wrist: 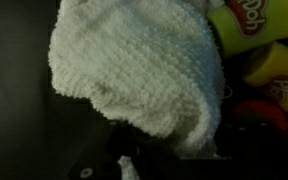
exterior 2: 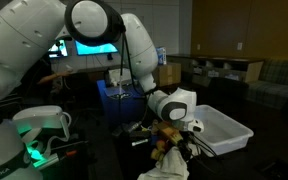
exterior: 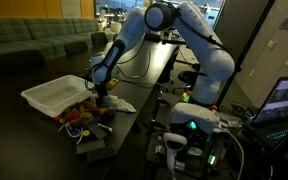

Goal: Pick up the towel on the right, push the objects in front of the white storage container to the left, place the towel inside the storage container

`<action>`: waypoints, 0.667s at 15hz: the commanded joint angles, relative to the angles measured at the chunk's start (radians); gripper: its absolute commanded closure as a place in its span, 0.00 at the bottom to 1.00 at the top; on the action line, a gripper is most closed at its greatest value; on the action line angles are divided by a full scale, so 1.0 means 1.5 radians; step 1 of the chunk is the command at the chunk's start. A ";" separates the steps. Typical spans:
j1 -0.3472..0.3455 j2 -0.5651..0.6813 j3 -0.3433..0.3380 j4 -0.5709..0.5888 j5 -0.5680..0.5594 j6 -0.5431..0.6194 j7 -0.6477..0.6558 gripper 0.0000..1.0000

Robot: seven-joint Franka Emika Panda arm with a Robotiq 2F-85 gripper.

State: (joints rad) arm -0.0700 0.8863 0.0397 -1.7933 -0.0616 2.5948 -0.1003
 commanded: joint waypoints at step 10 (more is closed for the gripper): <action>0.127 -0.019 0.040 -0.021 0.072 0.009 0.143 0.97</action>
State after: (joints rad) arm 0.0941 0.8845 0.0807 -1.8015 0.0143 2.5953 0.0888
